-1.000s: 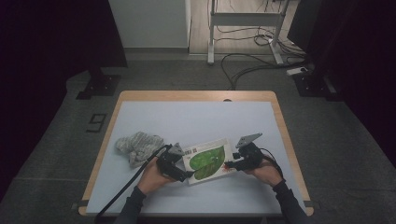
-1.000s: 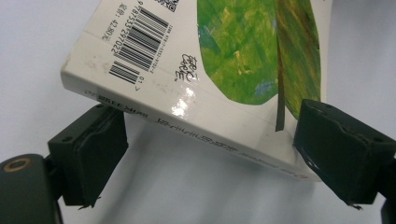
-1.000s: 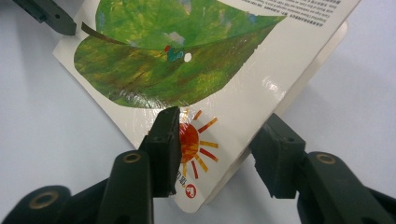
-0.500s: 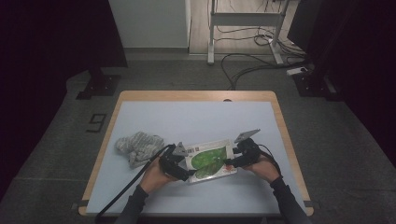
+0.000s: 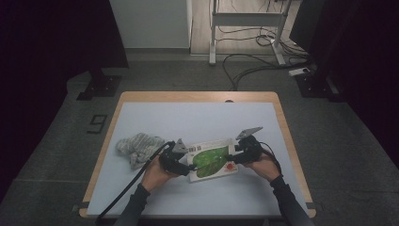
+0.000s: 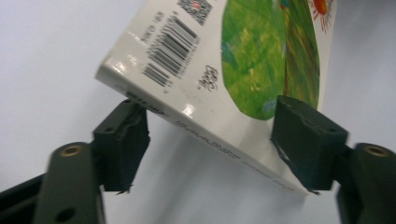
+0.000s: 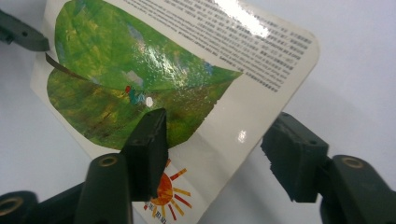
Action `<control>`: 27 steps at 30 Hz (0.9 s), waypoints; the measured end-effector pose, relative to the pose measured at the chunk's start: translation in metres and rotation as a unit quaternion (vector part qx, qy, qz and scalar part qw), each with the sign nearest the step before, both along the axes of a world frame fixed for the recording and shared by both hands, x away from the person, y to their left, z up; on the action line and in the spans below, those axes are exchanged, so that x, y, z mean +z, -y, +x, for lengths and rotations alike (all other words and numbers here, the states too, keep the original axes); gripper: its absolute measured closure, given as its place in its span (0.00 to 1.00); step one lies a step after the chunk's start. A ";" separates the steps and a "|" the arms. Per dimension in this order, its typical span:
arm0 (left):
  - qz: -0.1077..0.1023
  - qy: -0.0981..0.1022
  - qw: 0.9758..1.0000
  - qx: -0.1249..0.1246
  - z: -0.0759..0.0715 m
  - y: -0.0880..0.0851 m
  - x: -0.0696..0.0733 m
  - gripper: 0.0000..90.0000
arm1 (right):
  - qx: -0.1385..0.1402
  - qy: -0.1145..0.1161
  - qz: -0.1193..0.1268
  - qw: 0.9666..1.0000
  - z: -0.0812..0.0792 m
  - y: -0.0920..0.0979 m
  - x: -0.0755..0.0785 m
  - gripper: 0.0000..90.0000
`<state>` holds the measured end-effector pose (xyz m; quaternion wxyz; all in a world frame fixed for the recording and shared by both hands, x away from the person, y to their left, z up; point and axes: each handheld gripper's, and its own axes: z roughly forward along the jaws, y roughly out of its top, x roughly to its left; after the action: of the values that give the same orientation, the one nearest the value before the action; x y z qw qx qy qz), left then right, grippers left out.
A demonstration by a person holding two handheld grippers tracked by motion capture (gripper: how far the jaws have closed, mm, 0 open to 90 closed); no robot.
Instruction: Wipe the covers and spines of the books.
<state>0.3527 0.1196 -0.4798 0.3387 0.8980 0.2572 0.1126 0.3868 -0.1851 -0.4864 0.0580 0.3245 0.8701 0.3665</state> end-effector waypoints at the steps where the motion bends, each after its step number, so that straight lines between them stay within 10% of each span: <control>1: 0.000 0.002 1.000 0.003 0.001 -0.001 0.002 0.36 | -0.002 0.003 0.000 1.000 0.000 0.000 0.001 0.48; 27: -0.027 -0.015 0.999 0.024 0.022 -0.027 0.031 0.64 | -0.005 0.021 0.019 1.000 0.002 -0.013 0.021 0.65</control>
<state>0.3742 0.1464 -0.4492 0.3561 0.8837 0.2866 0.1005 0.3886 -0.1721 -0.4657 0.0725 0.3220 0.8600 0.3891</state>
